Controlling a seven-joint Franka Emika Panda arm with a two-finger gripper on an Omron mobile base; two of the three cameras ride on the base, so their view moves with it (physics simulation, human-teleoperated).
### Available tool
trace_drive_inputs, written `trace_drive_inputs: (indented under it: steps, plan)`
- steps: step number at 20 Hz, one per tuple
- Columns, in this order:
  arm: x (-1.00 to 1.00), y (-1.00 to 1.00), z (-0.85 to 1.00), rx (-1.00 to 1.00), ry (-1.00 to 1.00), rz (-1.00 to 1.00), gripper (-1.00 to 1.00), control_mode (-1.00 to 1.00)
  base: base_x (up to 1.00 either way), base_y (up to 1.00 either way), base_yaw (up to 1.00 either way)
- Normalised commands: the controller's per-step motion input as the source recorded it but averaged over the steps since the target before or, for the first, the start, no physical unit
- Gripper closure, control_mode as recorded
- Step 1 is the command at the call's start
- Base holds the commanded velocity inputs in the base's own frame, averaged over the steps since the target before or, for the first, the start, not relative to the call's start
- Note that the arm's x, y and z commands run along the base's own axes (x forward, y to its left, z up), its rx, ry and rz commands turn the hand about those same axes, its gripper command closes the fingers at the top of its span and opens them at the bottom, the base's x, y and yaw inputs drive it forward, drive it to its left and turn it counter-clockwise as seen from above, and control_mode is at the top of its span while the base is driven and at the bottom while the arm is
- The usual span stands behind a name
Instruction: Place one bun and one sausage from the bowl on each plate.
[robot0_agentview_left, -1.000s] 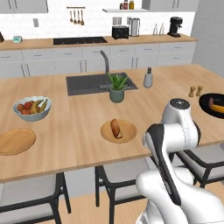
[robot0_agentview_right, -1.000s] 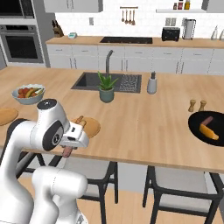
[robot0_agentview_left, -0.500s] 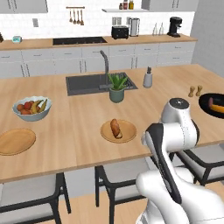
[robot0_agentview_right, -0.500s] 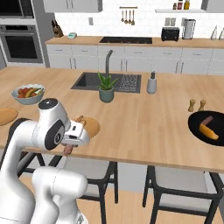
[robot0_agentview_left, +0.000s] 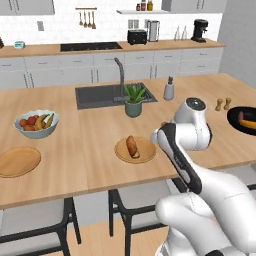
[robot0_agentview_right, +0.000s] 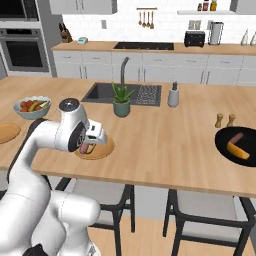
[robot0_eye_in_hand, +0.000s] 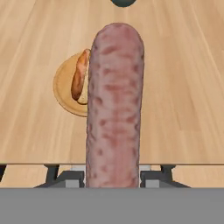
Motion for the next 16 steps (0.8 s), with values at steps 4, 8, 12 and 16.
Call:
trace_drive_inputs:
  steps: [4, 8, 12, 16]
  plan:
    - [0.96, 0.21, -0.06, 0.00, 0.06, 0.02, 1.00, -1.00, 0.00, 0.00, 0.00]
    - [0.43, -0.08, -0.37, 0.06, 0.16, 0.00, 1.00, -1.00, 0.00, 0.00, 0.00]
    - [0.37, 0.06, -0.79, 0.00, 0.00, 0.00, 1.00, -1.00, 0.00, 0.00, 0.00]
    - [0.58, 0.04, -0.64, 0.00, 0.00, 0.00, 1.00, -1.00, 0.00, 0.00, 0.00]
